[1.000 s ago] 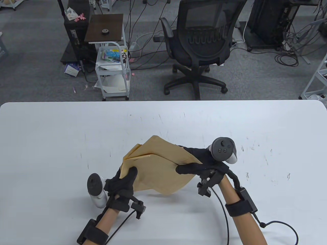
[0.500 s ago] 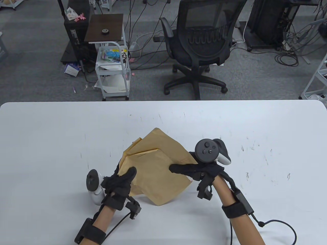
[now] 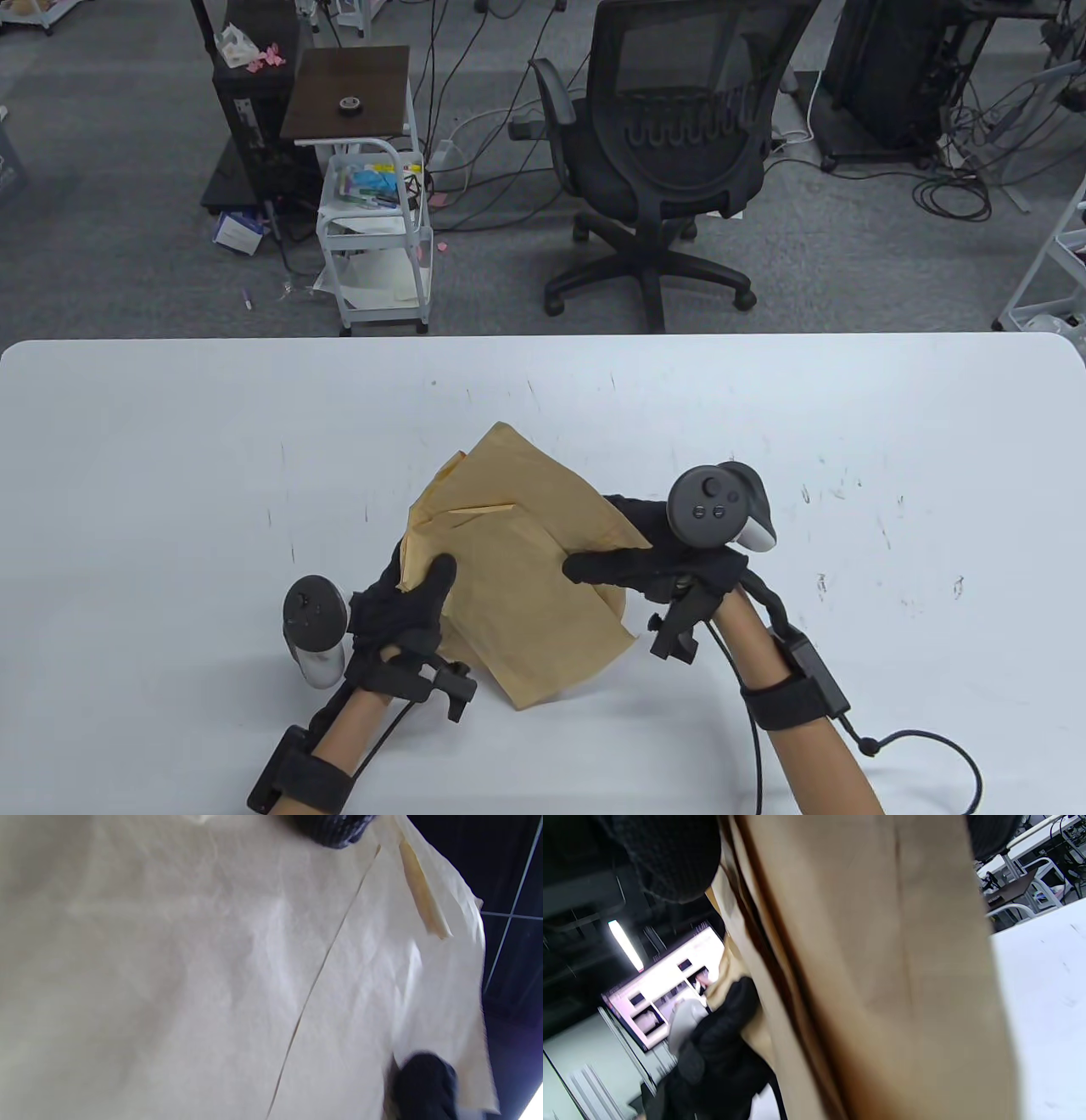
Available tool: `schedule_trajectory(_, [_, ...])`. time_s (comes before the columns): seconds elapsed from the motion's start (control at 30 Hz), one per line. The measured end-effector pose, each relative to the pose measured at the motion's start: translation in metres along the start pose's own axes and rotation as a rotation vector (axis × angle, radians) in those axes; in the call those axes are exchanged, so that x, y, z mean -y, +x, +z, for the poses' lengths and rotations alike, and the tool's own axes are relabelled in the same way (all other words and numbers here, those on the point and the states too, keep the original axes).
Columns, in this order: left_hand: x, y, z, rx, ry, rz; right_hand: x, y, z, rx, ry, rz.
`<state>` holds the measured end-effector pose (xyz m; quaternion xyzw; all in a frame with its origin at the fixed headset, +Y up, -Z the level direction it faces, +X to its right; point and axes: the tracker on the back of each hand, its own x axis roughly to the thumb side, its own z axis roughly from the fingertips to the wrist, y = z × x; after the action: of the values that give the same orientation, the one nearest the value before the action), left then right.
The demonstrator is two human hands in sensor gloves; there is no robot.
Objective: Push scattered envelopes inward from both sides into a neat stack
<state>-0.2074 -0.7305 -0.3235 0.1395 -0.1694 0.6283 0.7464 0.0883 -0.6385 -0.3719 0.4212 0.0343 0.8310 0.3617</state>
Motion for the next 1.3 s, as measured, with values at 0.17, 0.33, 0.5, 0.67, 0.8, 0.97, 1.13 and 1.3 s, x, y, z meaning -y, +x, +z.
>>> schedule_trajectory(0.17, [-0.003,-0.018,0.005,-0.121,0.032,0.335,-0.015,-0.001,-0.006,-0.077,-0.082,0.227])
schedule_trajectory(0.33, [-0.006,-0.022,-0.003,-0.103,-0.06,0.545,-0.001,-0.006,-0.002,-0.054,-0.144,0.119])
schedule_trajectory(0.5, [0.002,-0.033,-0.01,-0.104,-0.488,0.247,0.025,0.006,0.009,0.05,-0.094,0.085])
schedule_trajectory(0.67, [0.022,-0.029,-0.006,-0.103,-0.606,0.132,0.024,0.009,0.009,0.072,-0.051,-0.076])
schedule_trajectory(0.8, [0.023,-0.023,-0.006,-0.101,-0.38,0.243,0.023,0.01,0.009,0.061,0.0,-0.05])
schedule_trajectory(0.97, [0.019,-0.017,-0.003,-0.066,-0.262,0.157,0.02,0.005,0.007,-0.048,-0.057,0.146])
schedule_trajectory(1.13, [0.017,-0.017,0.0,-0.073,-0.148,0.1,0.007,-0.004,0.003,-0.02,-0.173,0.03])
schedule_trajectory(1.3, [0.018,-0.025,-0.003,-0.076,-0.255,0.183,0.017,0.001,0.005,-0.002,-0.13,0.11])
